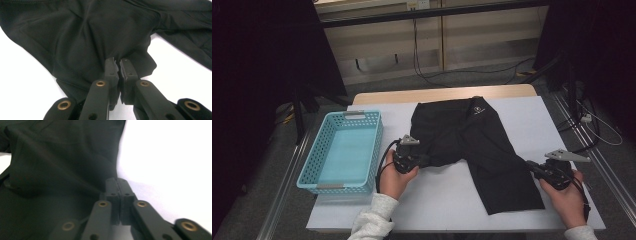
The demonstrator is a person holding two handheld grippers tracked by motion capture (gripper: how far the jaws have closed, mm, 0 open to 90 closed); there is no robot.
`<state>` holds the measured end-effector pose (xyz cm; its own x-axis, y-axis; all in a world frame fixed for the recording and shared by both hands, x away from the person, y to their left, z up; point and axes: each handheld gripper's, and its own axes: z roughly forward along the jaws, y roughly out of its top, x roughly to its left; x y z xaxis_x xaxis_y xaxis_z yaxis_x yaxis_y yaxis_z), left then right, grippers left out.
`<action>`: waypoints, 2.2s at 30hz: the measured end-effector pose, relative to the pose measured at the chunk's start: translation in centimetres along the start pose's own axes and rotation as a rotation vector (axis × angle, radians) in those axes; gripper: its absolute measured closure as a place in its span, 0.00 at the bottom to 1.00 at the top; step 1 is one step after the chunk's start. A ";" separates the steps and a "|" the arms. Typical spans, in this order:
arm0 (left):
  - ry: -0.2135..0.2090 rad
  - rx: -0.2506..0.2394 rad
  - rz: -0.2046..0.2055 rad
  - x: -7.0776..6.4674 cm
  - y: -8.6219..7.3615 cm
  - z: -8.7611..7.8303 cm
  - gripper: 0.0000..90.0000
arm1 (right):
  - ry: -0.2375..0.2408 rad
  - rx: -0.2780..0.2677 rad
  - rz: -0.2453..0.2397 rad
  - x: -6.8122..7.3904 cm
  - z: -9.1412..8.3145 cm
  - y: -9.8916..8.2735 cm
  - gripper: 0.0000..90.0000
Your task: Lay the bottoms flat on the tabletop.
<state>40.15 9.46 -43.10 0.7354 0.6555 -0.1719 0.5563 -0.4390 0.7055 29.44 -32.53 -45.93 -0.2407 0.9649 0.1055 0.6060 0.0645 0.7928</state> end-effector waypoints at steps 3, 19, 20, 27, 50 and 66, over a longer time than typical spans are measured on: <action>-0.003 0.003 0.000 0.0 0.0 0.0 0.95 | 0.008 0.007 0.026 -0.3 -0.3 -0.2 0.80; -0.009 -0.003 -0.004 -0.1 0.2 -0.3 0.95 | 0.097 0.126 -0.064 1.8 -2.2 -2.2 1.00; -0.010 0.000 -0.005 0.0 0.1 -0.3 0.95 | 0.106 0.121 -0.056 1.7 -2.3 -2.3 1.00; -0.015 0.005 -0.003 -0.1 0.2 -0.3 0.96 | 0.093 0.151 -0.019 0.9 -3.7 -2.9 1.00; -0.012 0.024 0.017 -0.5 -0.1 0.0 0.96 | 0.041 0.070 0.029 -0.4 1.7 0.4 0.81; -0.022 0.024 0.025 -0.6 -0.2 -0.1 0.96 | 0.058 0.090 0.033 -1.0 0.9 0.0 1.00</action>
<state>39.60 9.19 -43.08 0.7572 0.6307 -0.1701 0.5469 -0.4697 0.6931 30.39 -33.29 -46.53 -0.2615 0.9507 0.1670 0.6791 0.0583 0.7318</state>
